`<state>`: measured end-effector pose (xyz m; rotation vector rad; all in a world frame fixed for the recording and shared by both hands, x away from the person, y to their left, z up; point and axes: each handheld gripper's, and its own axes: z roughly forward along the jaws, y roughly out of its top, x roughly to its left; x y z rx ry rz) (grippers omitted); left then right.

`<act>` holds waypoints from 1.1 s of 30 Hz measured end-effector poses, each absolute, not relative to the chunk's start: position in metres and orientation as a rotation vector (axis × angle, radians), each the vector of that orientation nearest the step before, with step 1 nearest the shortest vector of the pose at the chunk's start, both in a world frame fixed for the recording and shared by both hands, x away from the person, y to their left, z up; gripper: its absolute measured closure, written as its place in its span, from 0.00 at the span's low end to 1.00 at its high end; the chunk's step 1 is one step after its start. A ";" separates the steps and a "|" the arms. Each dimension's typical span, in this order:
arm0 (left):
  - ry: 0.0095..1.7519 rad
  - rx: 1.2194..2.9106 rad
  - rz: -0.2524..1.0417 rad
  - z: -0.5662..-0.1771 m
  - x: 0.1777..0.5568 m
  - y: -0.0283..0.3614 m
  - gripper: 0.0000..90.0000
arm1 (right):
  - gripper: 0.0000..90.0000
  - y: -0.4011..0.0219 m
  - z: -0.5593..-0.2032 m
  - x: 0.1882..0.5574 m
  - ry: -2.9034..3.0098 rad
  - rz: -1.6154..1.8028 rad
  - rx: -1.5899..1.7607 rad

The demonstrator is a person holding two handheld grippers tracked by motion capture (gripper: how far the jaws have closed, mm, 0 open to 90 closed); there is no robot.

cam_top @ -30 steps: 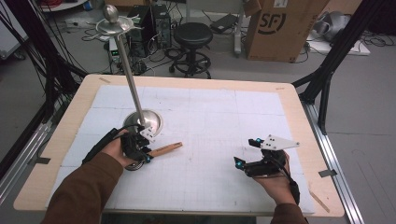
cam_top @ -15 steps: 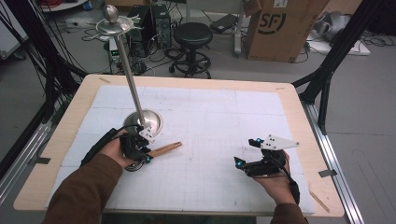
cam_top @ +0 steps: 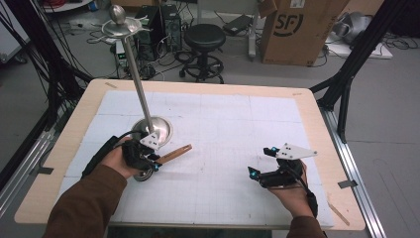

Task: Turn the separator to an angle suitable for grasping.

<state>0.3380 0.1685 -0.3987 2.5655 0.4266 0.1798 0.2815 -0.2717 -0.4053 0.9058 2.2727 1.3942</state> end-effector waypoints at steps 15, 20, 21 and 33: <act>0.411 2.465 0.214 -0.383 0.332 0.179 0.77 | 0.10 -0.272 -0.405 0.281 2.272 1.396 0.905; 0.414 2.402 0.216 -0.374 0.328 0.186 0.77 | 0.10 -0.272 -0.405 0.281 2.273 1.395 0.906; 0.409 2.402 0.221 -0.373 0.328 0.187 0.77 | 0.10 -0.271 -0.405 0.282 2.272 1.396 0.899; 0.363 2.273 0.216 -0.367 0.311 0.189 0.77 | 0.10 -0.269 -0.405 0.281 2.279 1.400 0.892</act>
